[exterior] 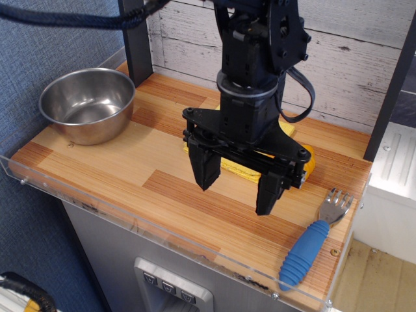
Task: Pick up the pot and placed it above on yellow cloth
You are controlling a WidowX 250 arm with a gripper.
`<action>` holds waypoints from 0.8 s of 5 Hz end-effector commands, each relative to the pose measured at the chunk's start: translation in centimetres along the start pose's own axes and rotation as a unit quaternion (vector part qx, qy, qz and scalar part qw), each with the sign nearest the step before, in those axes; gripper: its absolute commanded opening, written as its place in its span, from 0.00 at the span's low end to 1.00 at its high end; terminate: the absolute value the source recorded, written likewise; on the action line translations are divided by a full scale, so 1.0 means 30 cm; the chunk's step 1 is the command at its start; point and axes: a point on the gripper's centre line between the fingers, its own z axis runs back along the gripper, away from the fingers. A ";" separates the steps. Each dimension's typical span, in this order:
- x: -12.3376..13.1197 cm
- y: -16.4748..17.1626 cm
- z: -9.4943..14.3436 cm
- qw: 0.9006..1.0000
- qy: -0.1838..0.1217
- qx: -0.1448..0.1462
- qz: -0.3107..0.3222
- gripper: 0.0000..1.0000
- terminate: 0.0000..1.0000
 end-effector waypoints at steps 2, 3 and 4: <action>0.020 0.036 -0.002 1.000 -0.011 0.001 -0.007 1.00 0.00; 0.074 0.127 -0.011 0.999 -0.028 0.027 0.005 1.00 0.00; 0.119 0.276 -0.015 0.997 -0.050 0.049 0.034 1.00 0.00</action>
